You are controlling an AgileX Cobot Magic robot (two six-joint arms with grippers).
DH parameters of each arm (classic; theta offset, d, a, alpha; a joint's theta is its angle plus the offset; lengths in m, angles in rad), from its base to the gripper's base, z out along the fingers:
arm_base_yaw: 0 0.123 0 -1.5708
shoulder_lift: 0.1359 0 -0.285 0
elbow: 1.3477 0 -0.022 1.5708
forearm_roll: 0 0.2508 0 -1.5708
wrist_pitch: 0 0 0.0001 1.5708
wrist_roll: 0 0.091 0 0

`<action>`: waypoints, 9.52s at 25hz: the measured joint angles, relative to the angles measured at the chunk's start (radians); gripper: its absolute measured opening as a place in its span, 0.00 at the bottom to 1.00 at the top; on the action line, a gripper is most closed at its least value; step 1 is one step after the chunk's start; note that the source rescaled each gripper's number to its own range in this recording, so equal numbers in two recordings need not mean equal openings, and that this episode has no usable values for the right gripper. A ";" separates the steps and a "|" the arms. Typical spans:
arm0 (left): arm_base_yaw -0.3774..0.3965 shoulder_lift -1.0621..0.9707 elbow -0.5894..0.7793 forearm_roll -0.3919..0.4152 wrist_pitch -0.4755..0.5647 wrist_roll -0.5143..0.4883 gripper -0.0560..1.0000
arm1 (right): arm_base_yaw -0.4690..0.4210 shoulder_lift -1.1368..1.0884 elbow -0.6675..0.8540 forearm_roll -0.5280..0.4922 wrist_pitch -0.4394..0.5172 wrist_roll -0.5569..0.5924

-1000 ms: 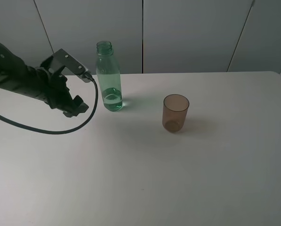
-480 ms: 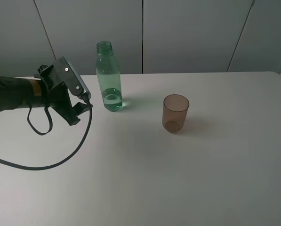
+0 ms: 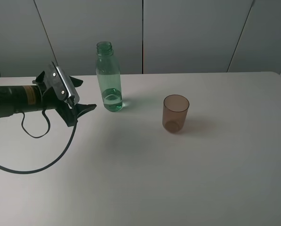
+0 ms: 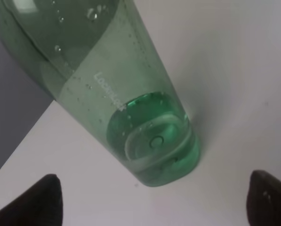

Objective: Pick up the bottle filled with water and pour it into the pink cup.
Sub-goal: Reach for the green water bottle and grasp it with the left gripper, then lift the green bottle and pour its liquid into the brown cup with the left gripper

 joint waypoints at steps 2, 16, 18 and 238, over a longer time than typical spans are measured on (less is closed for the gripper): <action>0.009 0.021 -0.018 0.000 -0.022 -0.045 1.00 | 0.000 0.000 0.000 0.000 0.000 0.000; 0.070 0.167 -0.123 0.082 -0.161 -0.211 1.00 | 0.000 0.000 0.000 0.000 0.000 0.000; 0.070 0.190 -0.129 0.093 -0.187 -0.211 1.00 | 0.000 0.000 0.000 0.000 0.000 0.000; -0.324 0.548 -1.224 0.886 0.311 0.091 0.06 | 0.000 0.000 0.000 0.000 0.000 0.000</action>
